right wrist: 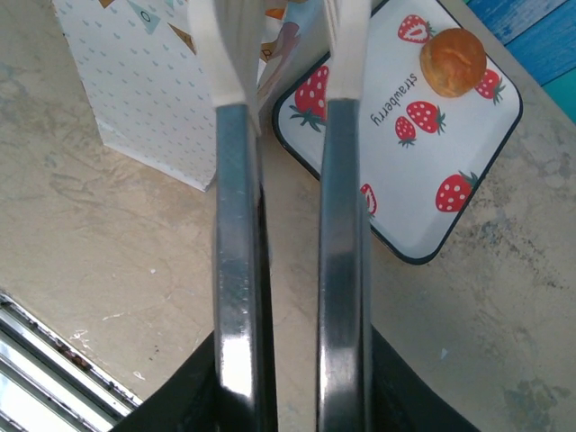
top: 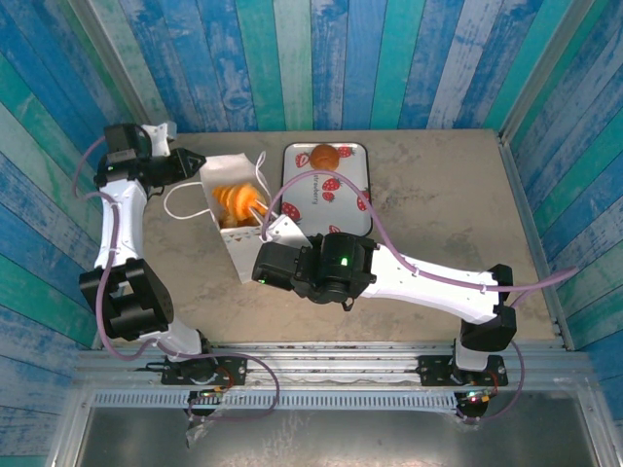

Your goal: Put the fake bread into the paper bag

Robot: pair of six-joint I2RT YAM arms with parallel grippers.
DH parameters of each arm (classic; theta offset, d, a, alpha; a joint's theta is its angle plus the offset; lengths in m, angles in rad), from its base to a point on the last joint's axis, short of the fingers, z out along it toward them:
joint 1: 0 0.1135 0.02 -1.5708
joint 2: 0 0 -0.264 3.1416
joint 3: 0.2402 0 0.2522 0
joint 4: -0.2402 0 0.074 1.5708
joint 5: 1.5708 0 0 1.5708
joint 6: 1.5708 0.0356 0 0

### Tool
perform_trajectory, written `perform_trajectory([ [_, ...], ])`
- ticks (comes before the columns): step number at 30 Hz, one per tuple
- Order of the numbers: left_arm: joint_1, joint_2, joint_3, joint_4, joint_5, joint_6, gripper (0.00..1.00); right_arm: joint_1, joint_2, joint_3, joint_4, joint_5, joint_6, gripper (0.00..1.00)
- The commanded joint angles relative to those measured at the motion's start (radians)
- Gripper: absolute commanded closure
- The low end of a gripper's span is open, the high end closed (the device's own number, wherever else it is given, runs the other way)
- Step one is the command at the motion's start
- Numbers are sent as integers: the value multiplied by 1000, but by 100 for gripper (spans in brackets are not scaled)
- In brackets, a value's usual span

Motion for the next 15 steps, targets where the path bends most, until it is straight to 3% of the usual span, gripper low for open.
perform_trajectory([
  [1, 7, 7, 7, -7, 7, 4, 70, 0, 0, 28, 5, 33, 20, 62],
  [4, 8, 7, 6, -8, 7, 6, 70, -2, 1, 34, 11, 34, 18, 58],
  [15, 7, 2, 6, -4, 9, 3, 70, -2, -8, 40, 37, 29, 7, 58],
])
